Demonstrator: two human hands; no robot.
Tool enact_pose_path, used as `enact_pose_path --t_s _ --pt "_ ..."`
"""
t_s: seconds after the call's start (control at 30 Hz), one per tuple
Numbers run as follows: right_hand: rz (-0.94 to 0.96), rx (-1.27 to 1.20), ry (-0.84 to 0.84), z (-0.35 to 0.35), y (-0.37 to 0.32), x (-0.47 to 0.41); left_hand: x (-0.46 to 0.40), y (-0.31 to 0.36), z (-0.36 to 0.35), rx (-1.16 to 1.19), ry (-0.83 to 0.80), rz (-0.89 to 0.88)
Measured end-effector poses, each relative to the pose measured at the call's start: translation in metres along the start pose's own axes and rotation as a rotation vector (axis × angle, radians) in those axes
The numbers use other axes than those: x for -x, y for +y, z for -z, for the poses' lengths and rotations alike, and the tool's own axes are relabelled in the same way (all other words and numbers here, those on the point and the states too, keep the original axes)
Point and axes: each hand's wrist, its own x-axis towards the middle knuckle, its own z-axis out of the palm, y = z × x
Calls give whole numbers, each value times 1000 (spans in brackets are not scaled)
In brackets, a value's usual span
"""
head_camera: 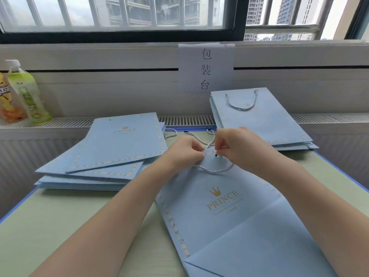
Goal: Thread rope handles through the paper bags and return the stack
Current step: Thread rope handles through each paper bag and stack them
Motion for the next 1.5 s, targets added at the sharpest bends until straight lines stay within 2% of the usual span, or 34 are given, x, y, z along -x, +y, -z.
enact_pose_path --t_s 0.1,0.33,0.47,0.77,1.13,1.5 --pt "19 9 -52 1 -3 -2 1 1 4 48 -3 7" --pt "31 -306 -60 12 2 0 -1 4 3 140 15 70" --pt "26 -231 26 8 3 -1 -1 5 6 201 28 90" --pt "-8 -289 -19 10 10 -2 2 5 13 303 -56 74" --pt "81 -332 -81 8 2 1 4 5 10 148 -92 128" --pt "65 -388 -117 12 3 1 0 1 13 307 -94 193"
